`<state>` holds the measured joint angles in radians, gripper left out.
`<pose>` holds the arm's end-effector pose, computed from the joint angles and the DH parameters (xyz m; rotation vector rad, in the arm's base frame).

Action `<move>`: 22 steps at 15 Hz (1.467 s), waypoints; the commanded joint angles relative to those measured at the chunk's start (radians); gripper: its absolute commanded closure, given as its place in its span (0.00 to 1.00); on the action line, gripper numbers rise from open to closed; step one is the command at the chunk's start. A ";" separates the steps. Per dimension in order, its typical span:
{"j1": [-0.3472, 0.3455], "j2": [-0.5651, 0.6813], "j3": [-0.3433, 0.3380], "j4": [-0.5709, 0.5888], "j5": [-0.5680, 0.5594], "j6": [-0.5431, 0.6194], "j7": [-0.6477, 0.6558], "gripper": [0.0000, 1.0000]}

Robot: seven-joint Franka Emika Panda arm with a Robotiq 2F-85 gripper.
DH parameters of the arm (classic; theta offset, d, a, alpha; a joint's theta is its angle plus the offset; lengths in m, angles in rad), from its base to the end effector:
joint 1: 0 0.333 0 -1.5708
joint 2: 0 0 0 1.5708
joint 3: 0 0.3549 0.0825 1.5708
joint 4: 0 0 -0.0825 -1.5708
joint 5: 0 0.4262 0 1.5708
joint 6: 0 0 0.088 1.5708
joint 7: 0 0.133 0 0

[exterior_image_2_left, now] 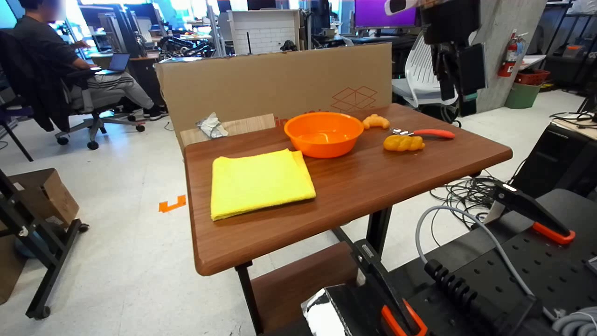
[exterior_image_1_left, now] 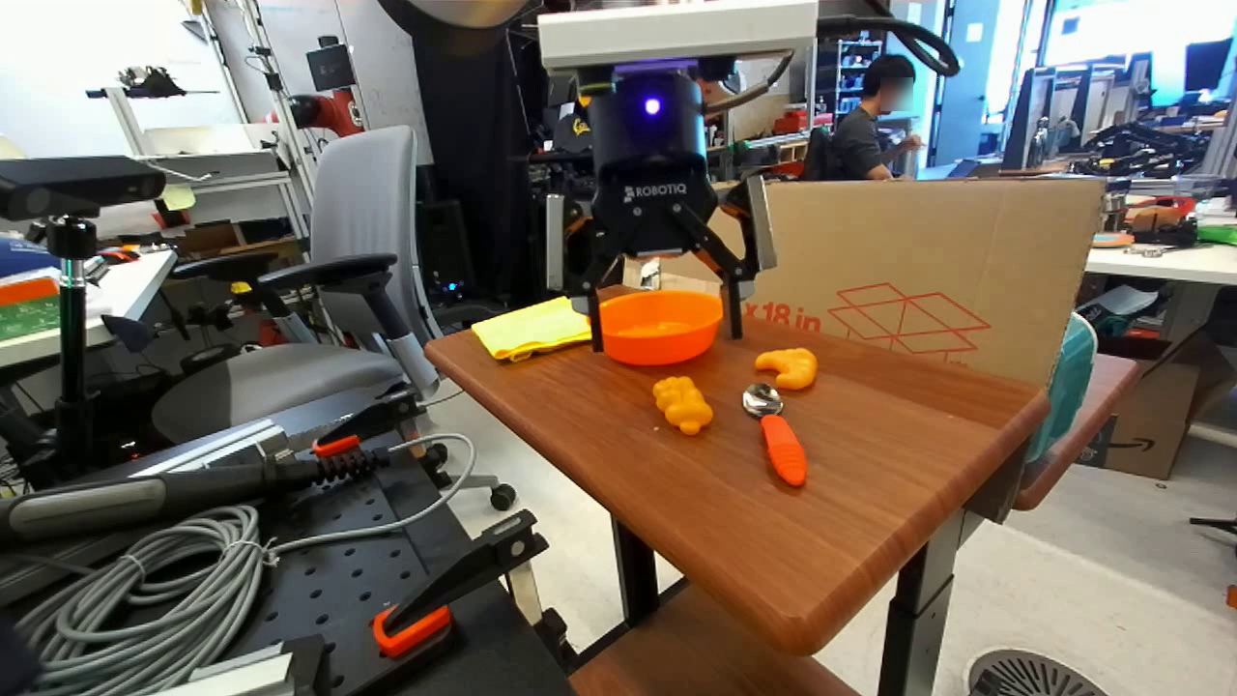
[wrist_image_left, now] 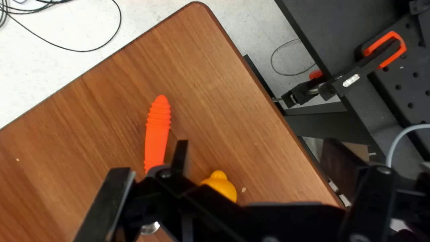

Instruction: Pick up the orange object and put it in the bowl

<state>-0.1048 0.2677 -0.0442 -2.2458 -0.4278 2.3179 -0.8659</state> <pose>0.5454 -0.0983 0.2118 2.5523 1.4634 -0.4640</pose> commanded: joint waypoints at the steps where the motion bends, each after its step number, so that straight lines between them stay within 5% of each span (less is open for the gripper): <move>1: -0.024 0.075 -0.003 0.061 0.016 0.020 -0.068 0.00; 22: -0.003 0.232 0.105 0.170 0.164 0.031 -0.078 0.00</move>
<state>-0.1118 0.4652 0.0588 -2.1276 -0.2883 2.3737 -0.9206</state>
